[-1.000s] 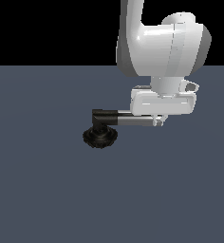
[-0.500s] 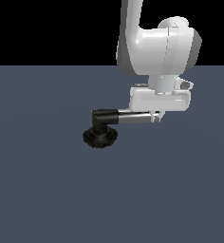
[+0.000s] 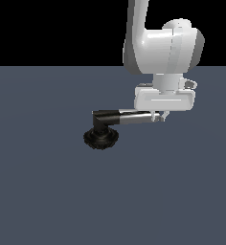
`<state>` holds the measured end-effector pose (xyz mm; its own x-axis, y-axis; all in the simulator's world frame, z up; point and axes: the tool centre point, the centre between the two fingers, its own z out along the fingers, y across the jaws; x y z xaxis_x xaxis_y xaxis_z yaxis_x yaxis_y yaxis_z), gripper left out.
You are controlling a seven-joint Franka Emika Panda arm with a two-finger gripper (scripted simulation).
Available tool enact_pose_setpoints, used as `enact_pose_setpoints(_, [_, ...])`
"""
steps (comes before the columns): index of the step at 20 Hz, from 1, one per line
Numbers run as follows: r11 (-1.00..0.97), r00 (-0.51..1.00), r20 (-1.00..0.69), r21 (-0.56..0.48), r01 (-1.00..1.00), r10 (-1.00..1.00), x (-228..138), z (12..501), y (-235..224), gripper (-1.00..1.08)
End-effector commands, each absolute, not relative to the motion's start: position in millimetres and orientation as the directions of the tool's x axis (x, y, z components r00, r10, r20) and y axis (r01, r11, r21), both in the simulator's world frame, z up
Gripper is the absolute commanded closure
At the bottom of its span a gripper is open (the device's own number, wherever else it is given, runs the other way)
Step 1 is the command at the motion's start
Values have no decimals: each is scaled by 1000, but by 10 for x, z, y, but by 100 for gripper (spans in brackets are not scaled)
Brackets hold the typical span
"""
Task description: Turn on the faucet by rotating a designated handle.
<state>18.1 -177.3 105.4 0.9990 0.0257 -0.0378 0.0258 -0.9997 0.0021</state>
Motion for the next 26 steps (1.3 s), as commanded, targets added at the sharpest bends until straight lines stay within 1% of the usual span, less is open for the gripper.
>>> enact_pose_setpoints(1, [-998,998,3,0,64,64,519,1031,-1497,108])
enact_pose_setpoints(26, [-998,998,1,0,61,61,1194,1012,-1425,108])
